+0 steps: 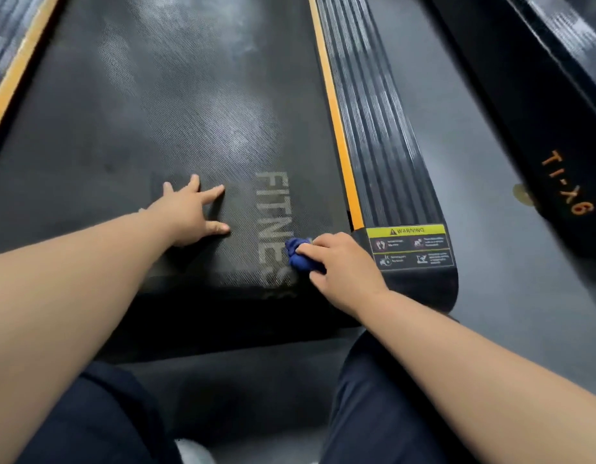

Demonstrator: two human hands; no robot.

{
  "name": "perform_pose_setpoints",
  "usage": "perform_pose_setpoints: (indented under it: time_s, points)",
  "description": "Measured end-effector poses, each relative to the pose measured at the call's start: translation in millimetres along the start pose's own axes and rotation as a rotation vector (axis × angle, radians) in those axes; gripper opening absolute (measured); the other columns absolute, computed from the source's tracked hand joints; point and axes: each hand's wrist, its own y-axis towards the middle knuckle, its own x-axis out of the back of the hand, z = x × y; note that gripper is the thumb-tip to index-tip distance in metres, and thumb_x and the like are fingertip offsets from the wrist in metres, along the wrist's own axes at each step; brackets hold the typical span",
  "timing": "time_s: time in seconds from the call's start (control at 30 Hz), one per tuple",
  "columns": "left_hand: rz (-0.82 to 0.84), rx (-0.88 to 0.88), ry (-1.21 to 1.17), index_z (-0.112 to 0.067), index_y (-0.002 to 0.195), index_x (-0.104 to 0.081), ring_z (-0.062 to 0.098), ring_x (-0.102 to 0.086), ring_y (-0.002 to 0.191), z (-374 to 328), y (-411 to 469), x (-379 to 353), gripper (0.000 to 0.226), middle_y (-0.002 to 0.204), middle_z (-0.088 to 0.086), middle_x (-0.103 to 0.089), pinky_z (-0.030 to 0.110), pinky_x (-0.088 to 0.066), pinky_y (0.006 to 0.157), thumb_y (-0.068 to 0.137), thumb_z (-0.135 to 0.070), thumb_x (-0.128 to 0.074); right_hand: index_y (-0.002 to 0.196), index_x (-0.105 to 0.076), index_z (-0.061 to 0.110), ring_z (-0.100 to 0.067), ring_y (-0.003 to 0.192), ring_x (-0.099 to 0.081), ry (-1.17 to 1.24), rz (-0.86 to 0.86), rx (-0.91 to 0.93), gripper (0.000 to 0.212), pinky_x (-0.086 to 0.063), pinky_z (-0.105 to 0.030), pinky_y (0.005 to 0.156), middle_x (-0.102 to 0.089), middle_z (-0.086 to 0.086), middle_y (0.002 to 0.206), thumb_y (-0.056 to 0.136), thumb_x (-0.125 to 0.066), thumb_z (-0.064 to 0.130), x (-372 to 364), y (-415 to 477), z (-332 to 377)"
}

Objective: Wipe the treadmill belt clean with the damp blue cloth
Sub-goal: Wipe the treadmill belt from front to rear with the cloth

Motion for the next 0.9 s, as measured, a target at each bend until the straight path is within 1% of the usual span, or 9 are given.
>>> perform_pose_setpoints:
  time_s: [0.1,0.2,0.3,0.4,0.63,0.73,0.8,0.87,0.9]
  points:
    - [0.055,0.068,0.100,-0.047,0.148,-0.002,0.048,-0.011,0.140,20,-9,10,0.100,0.158,0.012,0.004,0.053,-0.024,0.112,0.073,-0.067,-0.065,0.112,-0.065,0.023,-0.030,0.100,-0.049,0.001,-0.086,-0.055,0.034,-0.048,-0.036,0.078,-0.061,-0.002,0.112,0.082,-0.053,0.011,-4,37,5]
    - [0.121,0.152,0.093,-0.049,0.146,0.007,0.054,-0.008,0.138,40,-19,8,0.104,0.157,0.015,0.013,0.055,-0.021,0.113,0.072,-0.067,-0.064,0.110,-0.063,0.023,-0.031,0.103,-0.046,0.034,-0.134,-0.209,0.036,-0.040,-0.030,0.069,-0.057,-0.003,0.112,0.083,-0.047,0.006,-9,80,17]
    - [0.129,0.122,0.086,-0.047,0.146,0.010,0.057,-0.003,0.137,42,-19,4,0.102,0.156,0.015,0.018,0.058,-0.016,0.113,0.076,-0.065,-0.062,0.121,-0.056,0.023,-0.032,0.104,-0.045,0.034,-0.149,-0.219,0.037,-0.045,-0.037,0.080,-0.054,-0.004,0.117,0.085,-0.049,0.018,-20,74,21]
    - [0.142,0.113,0.096,-0.044,0.147,0.012,0.060,-0.002,0.135,37,-20,8,0.101,0.155,0.019,0.019,0.056,-0.013,0.112,0.079,-0.062,-0.061,0.113,-0.060,0.022,-0.031,0.097,-0.050,0.028,-0.149,-0.081,0.043,-0.049,-0.044,0.080,-0.060,-0.001,0.109,0.072,-0.052,0.030,-28,35,20]
    - [0.121,0.103,0.097,-0.045,0.147,0.010,0.059,-0.004,0.136,39,-23,7,0.101,0.156,0.018,0.017,0.057,-0.015,0.112,0.078,-0.063,-0.061,0.099,-0.064,0.015,-0.029,0.085,-0.054,0.060,-0.163,-0.044,0.039,-0.050,-0.038,0.078,-0.062,-0.003,0.093,0.062,-0.059,0.022,-36,-4,30]
    - [0.105,0.099,0.090,-0.047,0.147,0.008,0.058,-0.006,0.136,39,-21,7,0.100,0.157,0.016,0.015,0.059,-0.017,0.111,0.077,-0.064,-0.062,0.108,-0.063,0.013,-0.033,0.095,-0.051,0.087,-0.230,-0.086,0.038,-0.041,-0.036,0.085,-0.060,-0.008,0.104,0.070,-0.057,0.019,-28,32,32]
    - [0.089,0.096,0.084,-0.048,0.146,0.008,0.057,-0.007,0.137,41,-19,5,0.100,0.157,0.015,0.014,0.060,-0.018,0.110,0.076,-0.065,-0.062,0.117,-0.059,0.015,-0.033,0.105,-0.047,0.076,-0.234,-0.168,0.038,-0.041,-0.038,0.089,-0.057,-0.008,0.115,0.080,-0.055,0.017,-25,72,39]
    - [0.083,0.092,0.077,-0.048,0.146,0.007,0.056,-0.008,0.137,43,-19,2,0.100,0.157,0.014,0.013,0.059,-0.021,0.110,0.075,-0.066,-0.062,0.116,-0.059,0.018,-0.030,0.108,-0.045,0.080,-0.177,-0.237,0.035,-0.043,-0.039,0.088,-0.056,-0.006,0.116,0.081,-0.056,0.018,-30,86,50]
    - [0.077,0.088,0.078,-0.048,0.146,0.006,0.056,-0.009,0.137,45,-19,1,0.101,0.158,0.014,0.012,0.059,-0.022,0.111,0.074,-0.067,-0.062,0.111,-0.061,0.018,-0.030,0.105,-0.046,0.081,-0.164,-0.218,0.032,-0.043,-0.038,0.086,-0.057,-0.005,0.111,0.079,-0.056,0.019,-33,80,54]
